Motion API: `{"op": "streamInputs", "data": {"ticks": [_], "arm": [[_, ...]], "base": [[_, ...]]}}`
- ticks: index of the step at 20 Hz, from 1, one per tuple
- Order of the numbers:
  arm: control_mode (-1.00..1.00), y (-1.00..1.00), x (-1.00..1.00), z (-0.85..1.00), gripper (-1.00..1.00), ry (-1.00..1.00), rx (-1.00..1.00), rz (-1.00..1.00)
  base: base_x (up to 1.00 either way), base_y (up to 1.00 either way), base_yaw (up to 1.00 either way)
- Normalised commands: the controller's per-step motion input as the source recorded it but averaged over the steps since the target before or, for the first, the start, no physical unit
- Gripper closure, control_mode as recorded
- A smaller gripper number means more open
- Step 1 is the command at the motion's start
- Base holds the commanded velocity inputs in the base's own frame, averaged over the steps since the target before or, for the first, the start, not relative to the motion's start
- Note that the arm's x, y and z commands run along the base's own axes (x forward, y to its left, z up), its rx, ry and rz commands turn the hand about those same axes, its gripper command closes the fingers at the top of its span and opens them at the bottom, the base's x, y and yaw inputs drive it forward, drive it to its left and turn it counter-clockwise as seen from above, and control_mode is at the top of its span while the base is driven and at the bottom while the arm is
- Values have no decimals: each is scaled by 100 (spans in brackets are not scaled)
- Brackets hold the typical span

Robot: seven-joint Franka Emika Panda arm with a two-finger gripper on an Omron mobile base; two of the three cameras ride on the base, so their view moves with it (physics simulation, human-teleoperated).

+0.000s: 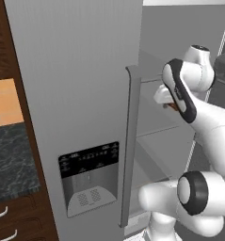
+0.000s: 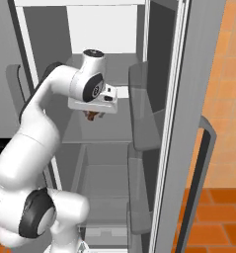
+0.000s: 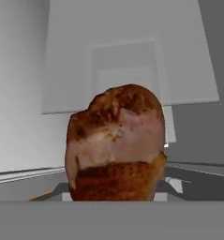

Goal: Place one sweet potato and one chicken drumstick in each tupperware on the nearby counter, to pack two identical lunches.

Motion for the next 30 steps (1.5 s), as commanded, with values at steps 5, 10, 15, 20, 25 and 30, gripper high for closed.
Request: {"op": "streamInputs", "data": {"ticks": [5,10,15,20,25,30], "arm": [[-100,2,-100,-92,100,22,-1,0],[-100,3,-99,-71,100,21,0,0],[100,5,-56,-31,100,9,0,0],[100,0,0,0,100,0,0,0],[100,0,0,0,100,0,0,0],[100,0,0,0,100,0,0,0]], "base": [[0,0,0],[0,0,0],[-40,11,0],[-78,89,1],[-34,100,7],[-22,100,11]]}}
